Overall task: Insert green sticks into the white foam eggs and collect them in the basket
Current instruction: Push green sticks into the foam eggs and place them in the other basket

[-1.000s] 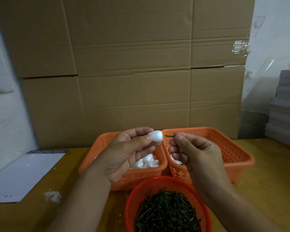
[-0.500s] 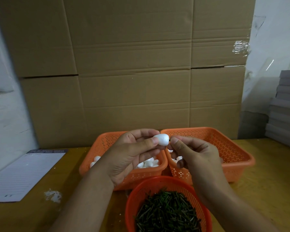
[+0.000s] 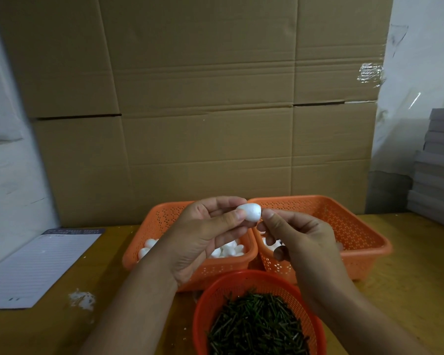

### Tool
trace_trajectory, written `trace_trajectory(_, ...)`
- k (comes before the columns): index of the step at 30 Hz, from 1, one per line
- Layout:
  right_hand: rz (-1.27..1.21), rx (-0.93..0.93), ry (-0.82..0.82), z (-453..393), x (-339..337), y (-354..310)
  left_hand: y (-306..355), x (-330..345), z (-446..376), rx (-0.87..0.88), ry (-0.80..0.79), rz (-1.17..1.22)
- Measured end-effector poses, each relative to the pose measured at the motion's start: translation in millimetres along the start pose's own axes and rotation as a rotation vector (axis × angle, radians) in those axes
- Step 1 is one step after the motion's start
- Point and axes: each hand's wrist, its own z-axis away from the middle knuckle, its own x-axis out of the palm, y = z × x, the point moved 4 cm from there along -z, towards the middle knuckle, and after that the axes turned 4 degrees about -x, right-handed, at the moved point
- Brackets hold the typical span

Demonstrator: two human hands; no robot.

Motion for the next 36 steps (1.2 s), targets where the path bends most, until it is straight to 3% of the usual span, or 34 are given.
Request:
trace_trajectory(14, 0.150, -0.079, -0.041, 2.0, 5.5, -0.1, 4.1, 0.6, 0.7, 0.062, 0.095, 0.002)
trace_trajectory(36, 0.192, -0.159, -0.051, 5.4, 9.9, -0.9, 0.8, 1.1, -1.7, 0.110, 0.103, -0.139)
